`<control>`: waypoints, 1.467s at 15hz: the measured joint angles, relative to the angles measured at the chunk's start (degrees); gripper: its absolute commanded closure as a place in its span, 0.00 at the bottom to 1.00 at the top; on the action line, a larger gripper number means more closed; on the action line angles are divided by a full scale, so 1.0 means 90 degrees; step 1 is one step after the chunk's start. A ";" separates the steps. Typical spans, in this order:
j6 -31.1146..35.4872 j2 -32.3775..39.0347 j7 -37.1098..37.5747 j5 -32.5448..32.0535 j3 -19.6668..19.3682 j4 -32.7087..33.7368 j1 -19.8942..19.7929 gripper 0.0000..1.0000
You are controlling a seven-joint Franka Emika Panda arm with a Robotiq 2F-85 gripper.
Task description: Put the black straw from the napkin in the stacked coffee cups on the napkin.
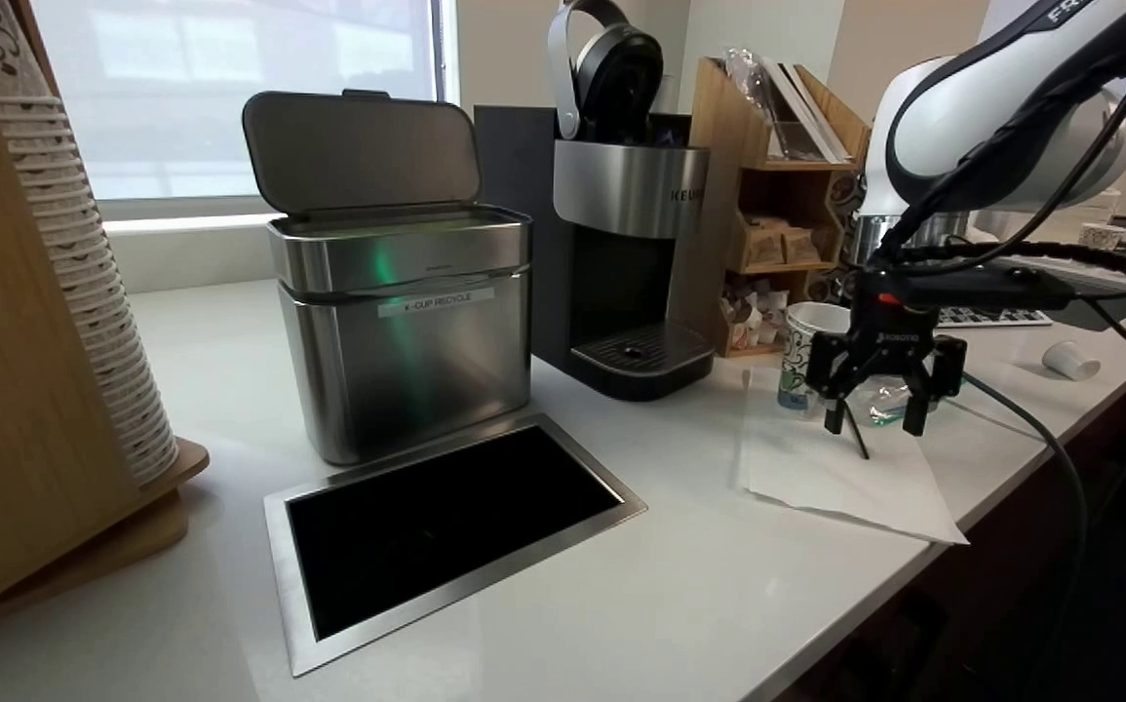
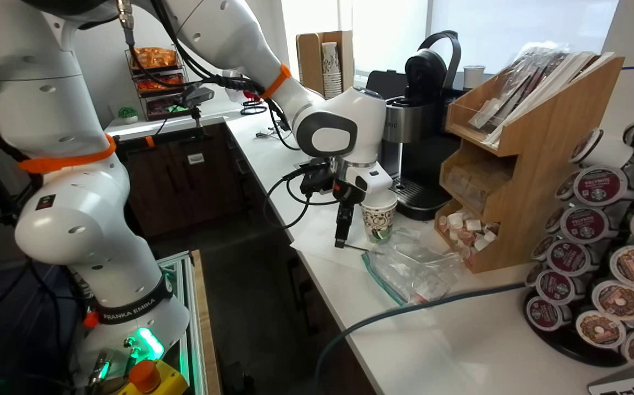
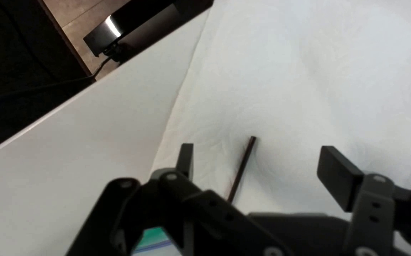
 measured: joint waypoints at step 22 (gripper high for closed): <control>0.2447 -0.1460 0.3161 -0.2351 0.0527 -0.2123 -0.0187 0.00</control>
